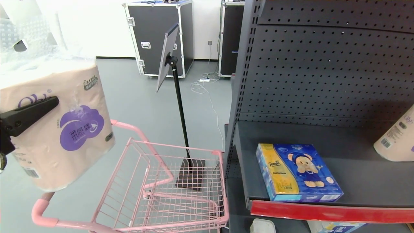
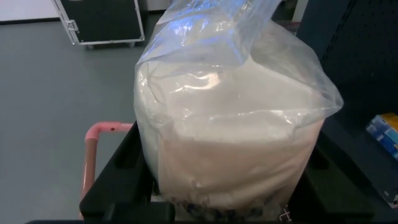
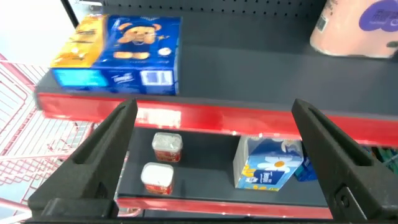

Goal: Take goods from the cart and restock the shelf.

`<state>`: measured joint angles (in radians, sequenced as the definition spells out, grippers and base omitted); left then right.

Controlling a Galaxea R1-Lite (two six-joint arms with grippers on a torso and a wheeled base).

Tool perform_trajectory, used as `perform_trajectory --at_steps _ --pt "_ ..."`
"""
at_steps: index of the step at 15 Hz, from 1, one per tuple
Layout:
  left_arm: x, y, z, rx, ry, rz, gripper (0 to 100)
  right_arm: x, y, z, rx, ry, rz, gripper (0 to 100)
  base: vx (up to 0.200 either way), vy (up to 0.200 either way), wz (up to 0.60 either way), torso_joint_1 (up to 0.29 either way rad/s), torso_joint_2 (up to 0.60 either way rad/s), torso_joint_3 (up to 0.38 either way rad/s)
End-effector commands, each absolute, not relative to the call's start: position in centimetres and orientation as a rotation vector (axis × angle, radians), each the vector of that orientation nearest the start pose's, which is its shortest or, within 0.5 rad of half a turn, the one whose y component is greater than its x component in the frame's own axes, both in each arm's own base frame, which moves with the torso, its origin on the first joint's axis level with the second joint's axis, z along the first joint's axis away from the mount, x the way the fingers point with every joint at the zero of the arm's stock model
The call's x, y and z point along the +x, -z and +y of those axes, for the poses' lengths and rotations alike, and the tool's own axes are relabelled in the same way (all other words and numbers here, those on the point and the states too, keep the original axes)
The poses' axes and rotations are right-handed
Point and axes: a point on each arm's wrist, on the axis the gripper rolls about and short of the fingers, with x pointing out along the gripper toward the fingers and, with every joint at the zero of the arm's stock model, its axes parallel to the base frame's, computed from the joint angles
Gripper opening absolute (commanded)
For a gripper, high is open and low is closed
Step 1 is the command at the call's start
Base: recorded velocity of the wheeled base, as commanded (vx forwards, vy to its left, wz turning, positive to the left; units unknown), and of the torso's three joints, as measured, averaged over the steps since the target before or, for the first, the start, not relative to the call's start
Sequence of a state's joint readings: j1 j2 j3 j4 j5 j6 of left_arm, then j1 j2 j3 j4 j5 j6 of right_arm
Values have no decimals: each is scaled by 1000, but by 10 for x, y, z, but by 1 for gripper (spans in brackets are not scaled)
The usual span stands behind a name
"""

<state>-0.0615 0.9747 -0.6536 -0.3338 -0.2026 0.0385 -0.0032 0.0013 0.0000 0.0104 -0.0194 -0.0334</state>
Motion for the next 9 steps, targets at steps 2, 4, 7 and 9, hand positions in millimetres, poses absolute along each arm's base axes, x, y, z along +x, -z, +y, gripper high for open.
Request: perform_trajectory --at_steps 2,4,7,9 --pt "123 -266 -12 39 265 -20 0 -23 -74 0 -32 23 13 100 0 -200 0 2 0 -2" --pt "123 -266 -12 39 265 -22 0 -23 -74 0 -32 23 13 100 0 -200 0 2 7 0" --pt "122 -267 -12 40 266 -28 0 -23 -74 0 -34 23 13 100 0 -200 0 2 6 2" --pt "121 -268 -13 40 271 -33 0 -23 -75 0 -32 23 11 100 0 -200 0 0 5 7"
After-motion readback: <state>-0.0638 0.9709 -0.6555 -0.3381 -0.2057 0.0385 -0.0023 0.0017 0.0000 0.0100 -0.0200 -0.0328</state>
